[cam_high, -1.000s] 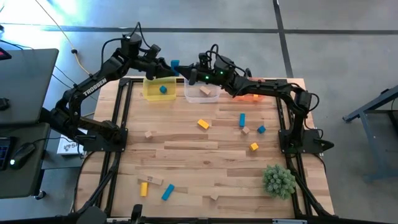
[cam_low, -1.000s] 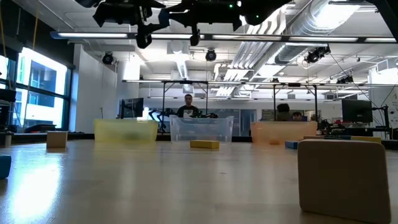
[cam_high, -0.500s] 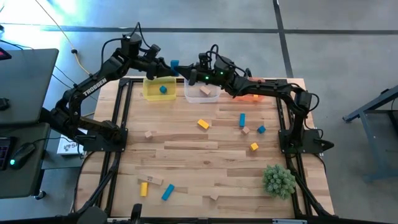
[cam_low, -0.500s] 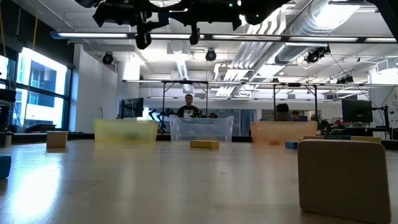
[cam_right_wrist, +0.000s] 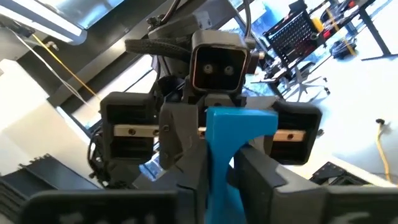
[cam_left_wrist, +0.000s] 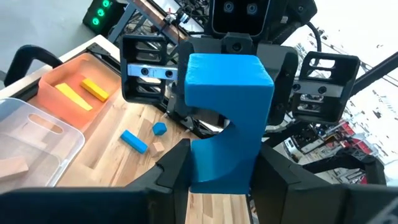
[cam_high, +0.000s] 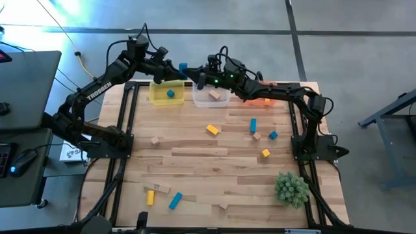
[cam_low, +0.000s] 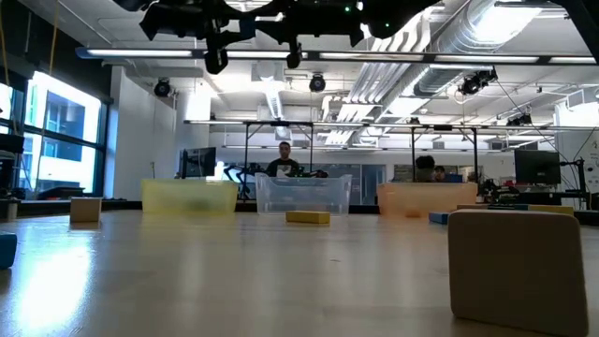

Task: Sort & place blocks by color
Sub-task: Put the blue block into the yellow bin

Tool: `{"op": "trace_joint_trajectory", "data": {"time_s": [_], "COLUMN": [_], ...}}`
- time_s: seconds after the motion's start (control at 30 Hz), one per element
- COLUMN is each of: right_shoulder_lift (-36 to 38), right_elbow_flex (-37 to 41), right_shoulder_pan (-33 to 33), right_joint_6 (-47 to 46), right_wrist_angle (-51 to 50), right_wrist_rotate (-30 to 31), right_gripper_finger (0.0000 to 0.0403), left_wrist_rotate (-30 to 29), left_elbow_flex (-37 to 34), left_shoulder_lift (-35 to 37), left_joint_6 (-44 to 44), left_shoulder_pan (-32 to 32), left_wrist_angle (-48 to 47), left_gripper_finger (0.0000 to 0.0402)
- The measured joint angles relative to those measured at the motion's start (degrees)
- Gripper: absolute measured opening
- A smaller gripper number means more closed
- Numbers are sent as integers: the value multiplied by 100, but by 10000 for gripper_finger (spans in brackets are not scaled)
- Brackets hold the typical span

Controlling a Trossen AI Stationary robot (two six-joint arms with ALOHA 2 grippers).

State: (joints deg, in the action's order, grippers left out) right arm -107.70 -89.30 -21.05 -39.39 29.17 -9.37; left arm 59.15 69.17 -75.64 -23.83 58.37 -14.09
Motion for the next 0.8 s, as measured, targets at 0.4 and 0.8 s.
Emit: {"op": "trace_joint_trajectory", "data": {"time_s": [0.4, 0.8], "right_shoulder_lift": [-12, -4], "right_elbow_flex": [7, 4], "right_shoulder_pan": [-276, -1001], "right_joint_6": [218, 192], "right_wrist_angle": [-26, 26], "right_wrist_rotate": [314, 74], "right_gripper_finger": [129, 131], "left_wrist_rotate": [-613, -2769], "left_elbow_flex": [2, 0], "left_shoulder_lift": [0, -27], "left_joint_6": [380, 1557], "left_shoulder_pan": [84, 431], "left_wrist_angle": [-107, -1490], "left_gripper_finger": [104, 104]}}
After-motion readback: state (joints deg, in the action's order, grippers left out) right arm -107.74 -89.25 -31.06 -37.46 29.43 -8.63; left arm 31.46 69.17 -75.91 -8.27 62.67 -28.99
